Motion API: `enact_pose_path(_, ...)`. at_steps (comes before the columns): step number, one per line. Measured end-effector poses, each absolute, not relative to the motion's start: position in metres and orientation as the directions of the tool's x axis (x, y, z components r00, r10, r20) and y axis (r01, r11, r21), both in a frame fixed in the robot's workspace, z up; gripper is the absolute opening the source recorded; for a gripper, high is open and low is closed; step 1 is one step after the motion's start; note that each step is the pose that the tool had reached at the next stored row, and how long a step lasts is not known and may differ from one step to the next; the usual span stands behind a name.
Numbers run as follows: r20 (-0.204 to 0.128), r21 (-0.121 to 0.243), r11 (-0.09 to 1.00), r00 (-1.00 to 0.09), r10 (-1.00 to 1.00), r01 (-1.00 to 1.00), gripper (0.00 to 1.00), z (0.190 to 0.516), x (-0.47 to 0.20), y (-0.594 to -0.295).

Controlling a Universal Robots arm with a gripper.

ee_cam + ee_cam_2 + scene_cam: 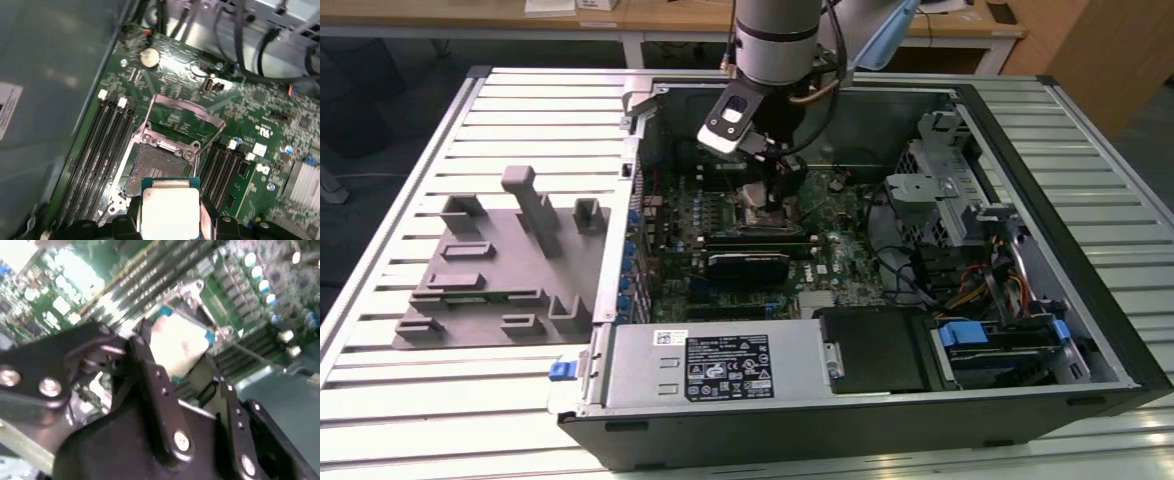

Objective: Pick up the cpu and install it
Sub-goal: 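Place the cpu into insertion slot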

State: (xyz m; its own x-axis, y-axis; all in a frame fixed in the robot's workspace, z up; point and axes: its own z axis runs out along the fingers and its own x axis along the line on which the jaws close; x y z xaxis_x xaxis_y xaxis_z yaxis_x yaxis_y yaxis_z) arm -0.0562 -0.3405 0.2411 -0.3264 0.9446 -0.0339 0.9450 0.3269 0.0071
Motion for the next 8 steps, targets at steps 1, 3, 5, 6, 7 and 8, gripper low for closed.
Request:
enact_pose_path(1, -0.034, 0.007, 0.308, -0.308, 0.951, 0.951, 0.54, 0.2409, -0.0562, -0.3405)
enact_pose_path(3, -0.034, 0.007, 0.274, -0.273, 0.961, 0.962, 0.54, 0.2406, -0.0562, -0.3405)
enact_pose_path(5, -0.034, 0.007, 0.239, -0.239, 0.971, 0.971, 0.54, 0.2402, -0.0562, -0.3405)
enact_pose_path(6, -0.034, 0.007, 0.222, -0.221, 0.975, 0.975, 0.54, 0.24, -0.0562, -0.3405)
enact_pose_path(7, -0.034, 0.007, 0.204, -0.204, 0.978, 0.979, 0.54, 0.2399, -0.0562, -0.3405)
enact_pose_path(8, -0.034, 0.007, 0.185, -0.185, 0.982, 0.983, 0.54, 0.2397, -0.0562, -0.3405)
